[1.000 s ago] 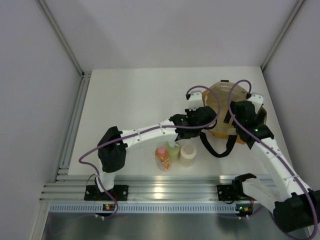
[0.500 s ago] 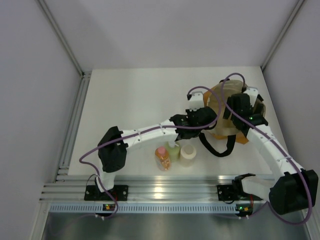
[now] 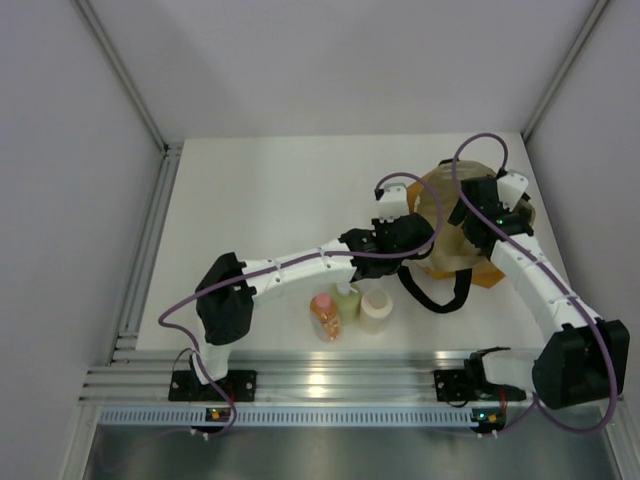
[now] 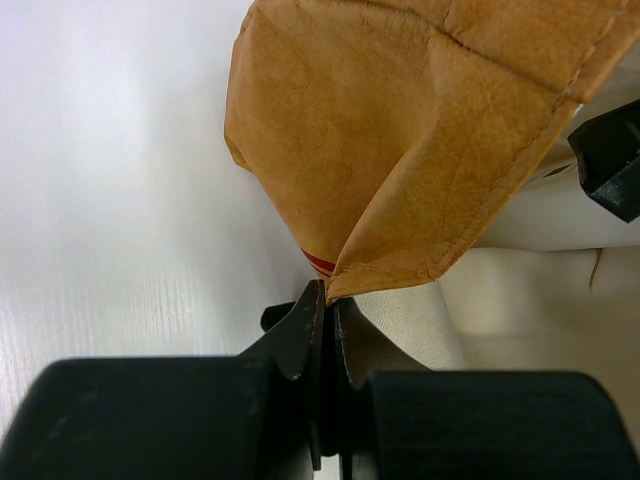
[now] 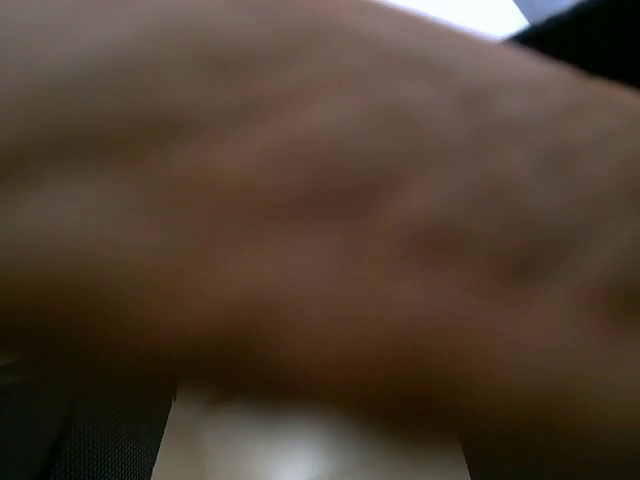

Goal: Take the personal care products out of the canvas bag

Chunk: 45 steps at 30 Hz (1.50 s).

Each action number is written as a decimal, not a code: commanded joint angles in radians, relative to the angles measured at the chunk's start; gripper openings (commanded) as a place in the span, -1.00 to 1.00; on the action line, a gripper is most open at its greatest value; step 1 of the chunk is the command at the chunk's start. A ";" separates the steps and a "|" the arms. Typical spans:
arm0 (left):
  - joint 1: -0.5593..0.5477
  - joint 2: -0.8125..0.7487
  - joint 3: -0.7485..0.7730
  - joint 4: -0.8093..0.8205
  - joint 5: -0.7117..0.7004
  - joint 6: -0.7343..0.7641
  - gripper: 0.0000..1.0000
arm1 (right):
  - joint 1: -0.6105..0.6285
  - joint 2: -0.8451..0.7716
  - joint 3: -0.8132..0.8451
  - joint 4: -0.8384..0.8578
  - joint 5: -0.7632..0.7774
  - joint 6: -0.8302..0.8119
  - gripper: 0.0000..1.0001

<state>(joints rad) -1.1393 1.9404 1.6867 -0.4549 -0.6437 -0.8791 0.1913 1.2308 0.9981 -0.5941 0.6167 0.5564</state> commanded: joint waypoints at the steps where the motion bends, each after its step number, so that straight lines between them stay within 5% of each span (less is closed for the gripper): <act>1: 0.000 -0.014 0.019 -0.011 -0.005 0.017 -1.00 | -0.020 0.016 0.042 -0.049 0.049 0.080 0.95; 21: 0.000 -0.021 0.014 -0.011 -0.004 0.028 -1.00 | -0.024 0.058 0.037 -0.056 0.126 0.160 0.75; 31: 0.000 -0.020 0.024 -0.011 -0.002 0.037 -1.00 | -0.024 0.088 0.051 -0.056 0.118 0.146 0.01; 40: 0.000 -0.018 0.028 -0.011 -0.005 0.042 -1.00 | -0.024 0.075 0.056 -0.055 0.058 0.135 -1.00; 45: 0.000 -0.021 0.031 -0.011 -0.005 0.039 -1.00 | -0.021 0.055 0.082 -0.030 -0.018 0.079 -1.00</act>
<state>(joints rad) -1.1393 1.9404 1.6867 -0.4549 -0.6357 -0.8585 0.1864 1.3071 1.0286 -0.6376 0.6861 0.6689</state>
